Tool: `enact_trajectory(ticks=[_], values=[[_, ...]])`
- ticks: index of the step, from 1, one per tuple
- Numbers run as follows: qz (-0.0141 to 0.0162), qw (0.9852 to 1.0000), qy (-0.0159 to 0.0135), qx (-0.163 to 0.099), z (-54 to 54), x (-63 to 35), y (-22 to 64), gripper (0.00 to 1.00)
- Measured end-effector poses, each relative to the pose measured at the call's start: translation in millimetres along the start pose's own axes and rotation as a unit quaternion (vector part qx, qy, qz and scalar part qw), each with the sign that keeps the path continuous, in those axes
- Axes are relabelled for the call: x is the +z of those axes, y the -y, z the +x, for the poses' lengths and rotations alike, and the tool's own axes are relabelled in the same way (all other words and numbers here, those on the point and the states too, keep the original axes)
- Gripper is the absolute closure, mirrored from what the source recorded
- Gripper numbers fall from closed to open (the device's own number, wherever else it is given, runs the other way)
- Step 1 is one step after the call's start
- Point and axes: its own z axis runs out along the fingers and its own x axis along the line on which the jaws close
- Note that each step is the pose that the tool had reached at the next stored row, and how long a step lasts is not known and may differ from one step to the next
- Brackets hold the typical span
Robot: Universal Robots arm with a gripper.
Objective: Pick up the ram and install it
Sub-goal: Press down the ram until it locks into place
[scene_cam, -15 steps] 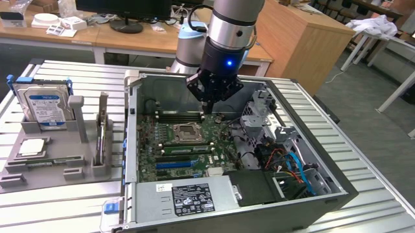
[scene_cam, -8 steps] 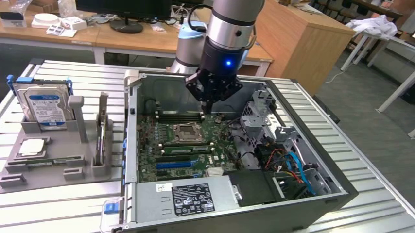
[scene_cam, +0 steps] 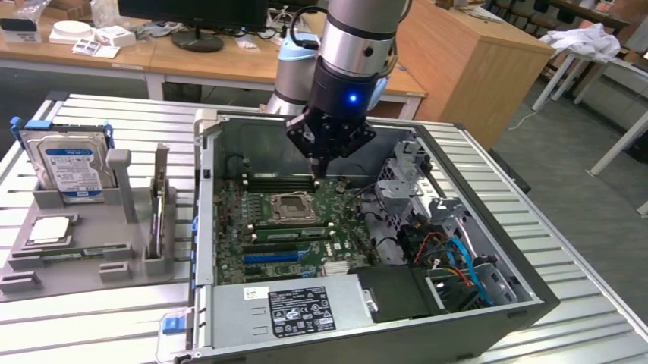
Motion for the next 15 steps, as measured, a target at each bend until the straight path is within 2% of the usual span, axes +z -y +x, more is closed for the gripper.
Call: enact_trajectory(ticks=[3, 7, 8, 9, 15], values=[[-0.0008, 1.0000, -0.0045, 0.003, 0.2, 0.0, 0.1, 0.89], [-0.0008, 1.0000, -0.0049, 0.003, 0.1, 0.0, 0.0, 0.89], [-0.0009, 1.0000, -0.0085, 0.003, 0.0, 0.1, 0.0, 0.89], [-0.0009, 0.9999, -0.0097, 0.003, 0.1, 0.1, 0.0, 0.89], [-0.0009, 0.9999, -0.0107, 0.003, 1.4, 0.0, 0.0, 0.89]])
